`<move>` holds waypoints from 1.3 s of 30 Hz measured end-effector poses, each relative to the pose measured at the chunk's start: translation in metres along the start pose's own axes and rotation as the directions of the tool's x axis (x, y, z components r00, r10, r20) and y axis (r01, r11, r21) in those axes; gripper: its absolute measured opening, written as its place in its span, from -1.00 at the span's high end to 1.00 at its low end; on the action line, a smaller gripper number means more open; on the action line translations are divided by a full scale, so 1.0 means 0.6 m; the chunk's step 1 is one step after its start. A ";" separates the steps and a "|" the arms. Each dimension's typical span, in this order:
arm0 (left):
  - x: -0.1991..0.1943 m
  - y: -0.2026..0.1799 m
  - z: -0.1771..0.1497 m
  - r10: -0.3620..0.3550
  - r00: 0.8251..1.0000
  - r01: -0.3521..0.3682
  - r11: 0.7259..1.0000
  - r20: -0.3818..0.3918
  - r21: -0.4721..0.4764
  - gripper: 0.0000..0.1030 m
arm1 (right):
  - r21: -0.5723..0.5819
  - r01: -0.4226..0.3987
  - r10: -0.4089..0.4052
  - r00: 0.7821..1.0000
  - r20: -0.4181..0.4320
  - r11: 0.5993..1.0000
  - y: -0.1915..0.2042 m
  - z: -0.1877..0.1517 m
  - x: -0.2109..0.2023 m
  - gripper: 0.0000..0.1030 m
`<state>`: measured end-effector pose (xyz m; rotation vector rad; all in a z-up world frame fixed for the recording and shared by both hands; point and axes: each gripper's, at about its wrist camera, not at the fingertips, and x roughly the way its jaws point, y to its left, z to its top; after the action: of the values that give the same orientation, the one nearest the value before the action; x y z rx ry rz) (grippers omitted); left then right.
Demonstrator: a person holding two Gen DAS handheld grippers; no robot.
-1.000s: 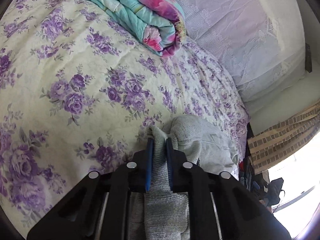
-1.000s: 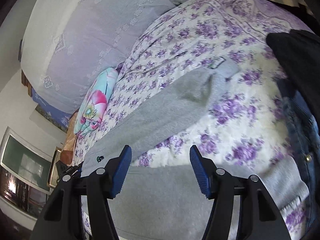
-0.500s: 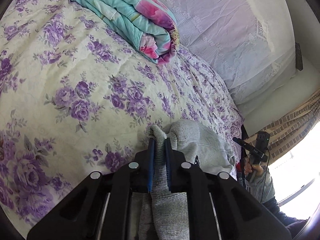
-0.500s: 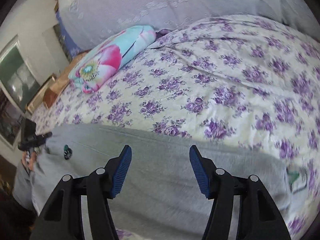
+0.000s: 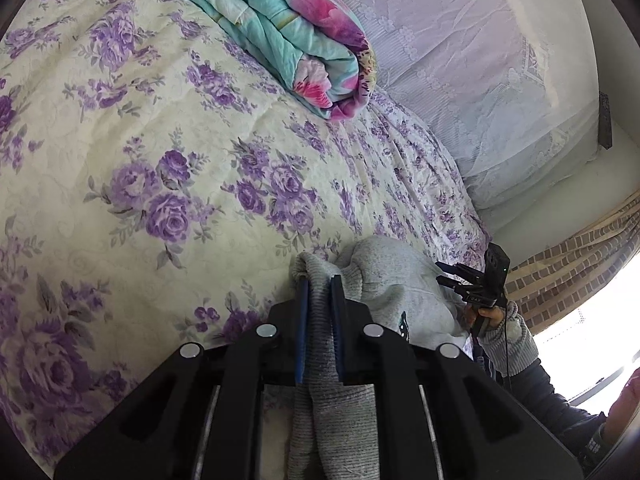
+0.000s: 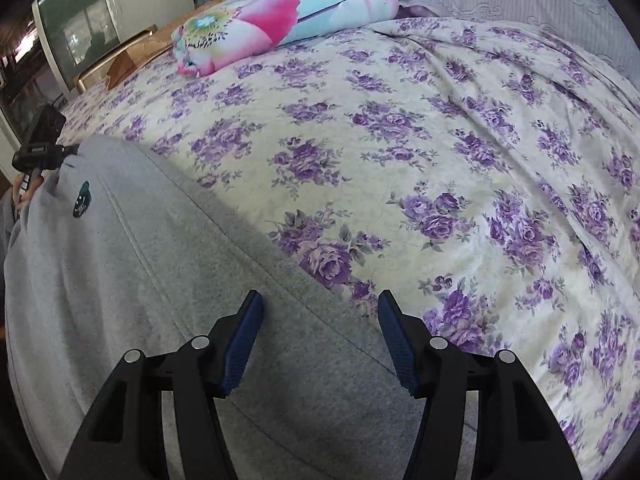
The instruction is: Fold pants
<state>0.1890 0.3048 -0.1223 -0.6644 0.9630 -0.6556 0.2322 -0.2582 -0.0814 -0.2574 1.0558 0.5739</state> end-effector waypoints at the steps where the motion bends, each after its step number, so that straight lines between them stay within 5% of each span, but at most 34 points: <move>1: 0.000 0.001 0.000 0.000 1.000 0.000 1.000 -0.001 -0.002 0.79 | -0.007 0.001 -0.001 1.000 -0.008 1.000 0.001 0.000 0.005 -0.09; 3: 0.001 0.003 0.000 0.000 1.000 0.000 1.000 -0.004 -0.008 0.78 | -0.016 -0.005 0.005 1.000 -0.013 1.000 0.007 -0.001 0.007 0.17; 5: 0.001 0.004 0.000 -0.002 1.000 0.002 1.000 -0.006 -0.011 0.77 | -0.043 0.001 -0.001 1.000 -0.002 0.999 0.022 -0.004 -0.003 0.73; 7: 0.000 0.002 0.000 -0.002 1.000 0.002 1.000 -0.004 -0.010 0.78 | -0.068 0.038 -0.037 0.999 0.012 0.997 0.040 -0.009 -0.017 0.84; 22: -0.061 -0.076 0.002 -0.016 0.997 0.011 0.997 0.079 0.071 0.82 | -0.024 0.226 -0.217 0.958 0.186 0.974 0.185 -0.061 -0.225 0.87; 32: -0.199 -0.110 -0.090 -0.126 0.968 0.111 0.991 0.217 0.081 0.91 | 0.010 0.226 -0.219 0.928 0.303 0.974 0.329 -0.218 -0.350 0.87; 39: -0.188 -0.114 -0.154 -0.121 0.989 0.123 0.992 0.081 -0.025 0.90 | 0.068 0.192 -0.204 0.933 0.297 0.979 0.395 -0.324 -0.333 0.87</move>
<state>0.0464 0.3272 -0.0510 -0.7747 0.8648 -0.7189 -0.1183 -0.2167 0.0165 -0.2307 0.7317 0.3945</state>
